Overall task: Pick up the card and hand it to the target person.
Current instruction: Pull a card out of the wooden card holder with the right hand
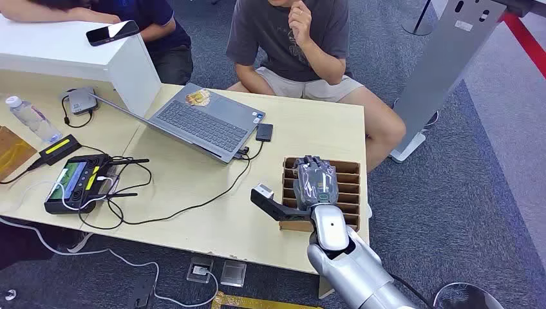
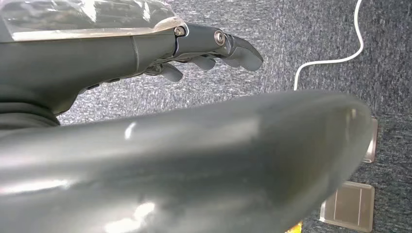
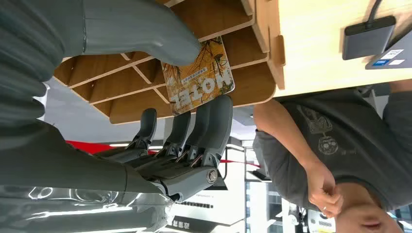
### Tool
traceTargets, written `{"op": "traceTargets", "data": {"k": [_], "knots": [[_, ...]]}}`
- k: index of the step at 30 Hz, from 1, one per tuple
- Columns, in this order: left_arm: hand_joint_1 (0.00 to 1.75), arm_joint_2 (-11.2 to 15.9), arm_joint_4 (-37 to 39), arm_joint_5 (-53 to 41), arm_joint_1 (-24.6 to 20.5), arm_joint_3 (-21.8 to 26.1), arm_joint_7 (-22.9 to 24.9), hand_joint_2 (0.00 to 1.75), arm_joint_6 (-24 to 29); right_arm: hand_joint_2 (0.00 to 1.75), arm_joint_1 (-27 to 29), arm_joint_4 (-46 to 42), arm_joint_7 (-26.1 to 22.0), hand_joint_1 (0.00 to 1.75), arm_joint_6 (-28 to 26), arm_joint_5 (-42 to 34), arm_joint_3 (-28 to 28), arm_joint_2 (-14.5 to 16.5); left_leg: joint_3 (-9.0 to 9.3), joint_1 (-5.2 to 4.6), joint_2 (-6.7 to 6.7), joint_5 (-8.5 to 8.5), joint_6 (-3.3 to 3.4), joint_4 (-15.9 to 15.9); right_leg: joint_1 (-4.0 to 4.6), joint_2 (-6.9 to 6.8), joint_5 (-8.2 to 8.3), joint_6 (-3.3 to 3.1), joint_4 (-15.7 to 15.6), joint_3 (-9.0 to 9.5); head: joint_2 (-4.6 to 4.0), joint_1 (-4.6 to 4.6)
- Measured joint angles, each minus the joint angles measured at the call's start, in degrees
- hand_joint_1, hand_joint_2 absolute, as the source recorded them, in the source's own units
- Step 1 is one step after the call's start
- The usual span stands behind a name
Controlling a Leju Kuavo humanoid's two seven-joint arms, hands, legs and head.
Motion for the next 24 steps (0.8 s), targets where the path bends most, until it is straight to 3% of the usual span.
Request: {"op": "traceTargets", "data": {"k": [24], "knots": [[0.0,0.0,0.0,-1.62,0.02,0.0,0.04,0.0,-0.6,1.75,-1.66,1.02,1.92,0.83,-1.78,-2.69,-0.62,-0.57,-0.01,0.0,0.0,0.0,0.0,0.01,0.0,0.0,0.0,0.0,0.0,-0.01,0.0,-0.02]]}}
